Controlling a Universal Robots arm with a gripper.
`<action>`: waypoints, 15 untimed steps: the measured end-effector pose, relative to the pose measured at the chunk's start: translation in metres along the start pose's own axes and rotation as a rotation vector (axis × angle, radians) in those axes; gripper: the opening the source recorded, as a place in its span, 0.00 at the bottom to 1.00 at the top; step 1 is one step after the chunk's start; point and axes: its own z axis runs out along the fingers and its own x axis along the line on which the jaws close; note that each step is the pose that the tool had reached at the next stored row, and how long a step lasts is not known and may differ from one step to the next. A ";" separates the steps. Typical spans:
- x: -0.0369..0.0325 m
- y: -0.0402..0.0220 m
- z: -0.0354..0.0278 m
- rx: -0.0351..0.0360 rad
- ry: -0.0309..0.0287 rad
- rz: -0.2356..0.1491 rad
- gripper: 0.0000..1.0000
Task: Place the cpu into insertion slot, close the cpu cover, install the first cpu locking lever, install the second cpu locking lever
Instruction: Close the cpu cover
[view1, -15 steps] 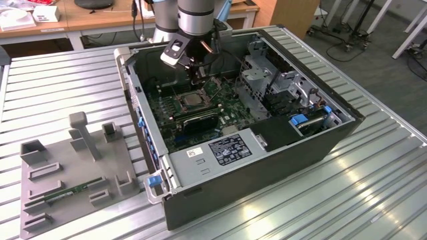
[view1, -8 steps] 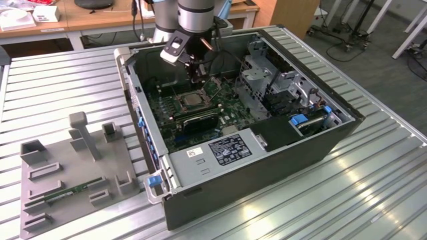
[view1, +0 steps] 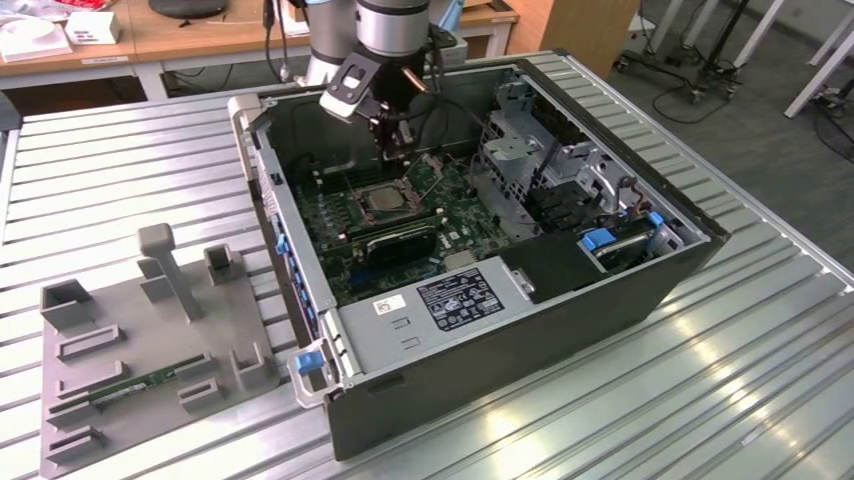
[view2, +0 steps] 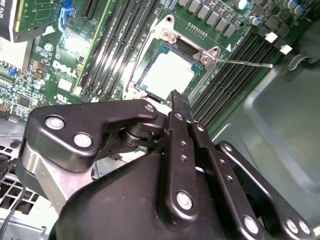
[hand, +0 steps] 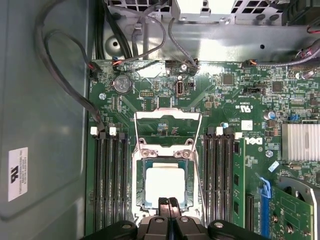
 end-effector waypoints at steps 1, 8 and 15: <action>0.0000 0.0000 -0.0013 0.0000 0.0003 0.000 0.11; 0.0001 0.0002 -0.0062 -0.0002 0.0019 0.000 0.11; 0.0001 0.0003 -0.0084 0.0001 0.0014 0.000 0.11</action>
